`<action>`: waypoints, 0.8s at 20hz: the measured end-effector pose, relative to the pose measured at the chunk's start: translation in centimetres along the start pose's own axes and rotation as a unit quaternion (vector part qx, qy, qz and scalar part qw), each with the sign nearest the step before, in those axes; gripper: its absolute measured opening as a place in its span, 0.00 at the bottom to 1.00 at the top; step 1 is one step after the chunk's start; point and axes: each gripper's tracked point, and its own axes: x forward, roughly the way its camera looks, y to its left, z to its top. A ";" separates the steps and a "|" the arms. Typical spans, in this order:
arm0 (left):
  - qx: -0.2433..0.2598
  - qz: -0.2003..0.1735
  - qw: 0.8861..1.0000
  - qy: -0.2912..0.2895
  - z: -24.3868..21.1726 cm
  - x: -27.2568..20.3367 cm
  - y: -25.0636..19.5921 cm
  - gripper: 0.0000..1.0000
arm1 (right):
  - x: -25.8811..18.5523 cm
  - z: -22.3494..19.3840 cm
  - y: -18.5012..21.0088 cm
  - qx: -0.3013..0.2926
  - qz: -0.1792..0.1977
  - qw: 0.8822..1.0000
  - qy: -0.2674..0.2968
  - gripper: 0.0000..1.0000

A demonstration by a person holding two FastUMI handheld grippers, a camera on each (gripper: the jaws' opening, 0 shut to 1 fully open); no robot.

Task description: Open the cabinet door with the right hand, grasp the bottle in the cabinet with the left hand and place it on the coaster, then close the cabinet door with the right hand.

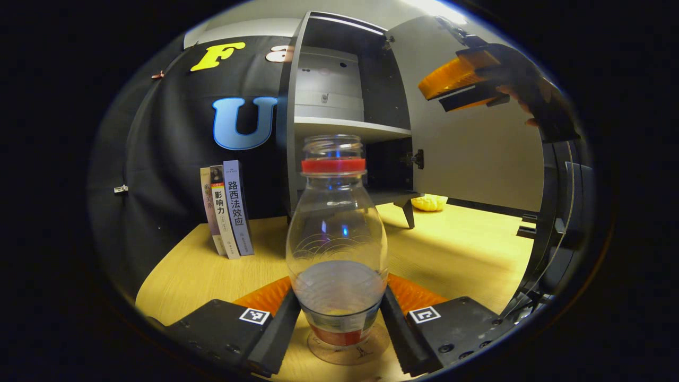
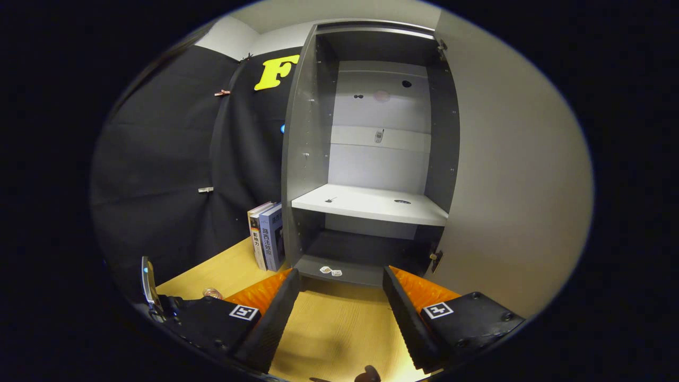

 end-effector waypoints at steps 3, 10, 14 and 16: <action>-0.005 -0.009 1.000 0.005 0.3 0.1 -0.5 0.91 | -0.3 -0.5 -0.1 -0.001 -0.001 1.000 0.007 0.96; 0.012 -0.024 0.999 -0.030 5.4 -0.9 -0.7 0.94 | -1.1 1.0 -0.7 0.004 -0.016 1.000 0.004 0.96; 0.006 -0.007 0.998 -0.056 11.4 -2.5 0.5 0.94 | -2.8 4.1 -1.6 0.009 -0.034 0.999 -0.004 0.96; -0.001 -0.008 0.998 -0.069 15.4 -3.7 0.4 0.94 | -4.5 4.9 -2.2 -0.003 -0.040 0.999 0.003 0.97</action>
